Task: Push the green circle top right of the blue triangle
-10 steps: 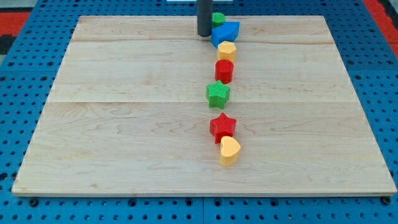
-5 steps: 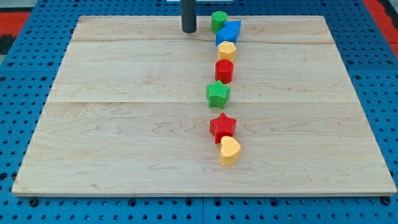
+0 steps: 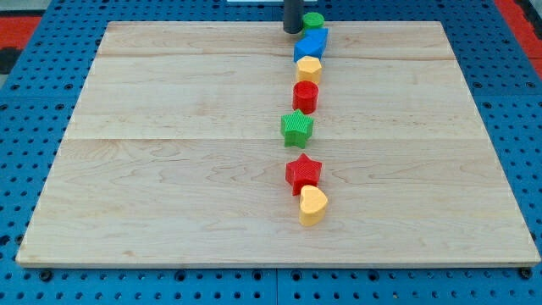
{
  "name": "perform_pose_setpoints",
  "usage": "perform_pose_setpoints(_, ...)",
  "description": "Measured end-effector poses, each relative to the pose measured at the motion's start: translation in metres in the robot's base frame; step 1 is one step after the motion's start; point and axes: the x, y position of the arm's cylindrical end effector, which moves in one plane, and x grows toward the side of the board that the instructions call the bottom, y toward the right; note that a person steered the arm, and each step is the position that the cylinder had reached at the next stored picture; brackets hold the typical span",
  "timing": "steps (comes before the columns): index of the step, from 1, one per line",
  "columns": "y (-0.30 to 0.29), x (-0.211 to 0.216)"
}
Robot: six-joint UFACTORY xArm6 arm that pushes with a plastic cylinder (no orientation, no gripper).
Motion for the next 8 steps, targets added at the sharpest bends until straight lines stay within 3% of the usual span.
perform_pose_setpoints(1, 0.001, -0.001)
perform_pose_setpoints(3, -0.080, -0.001)
perform_pose_setpoints(6, 0.020, -0.005)
perform_pose_setpoints(8, 0.019, -0.006)
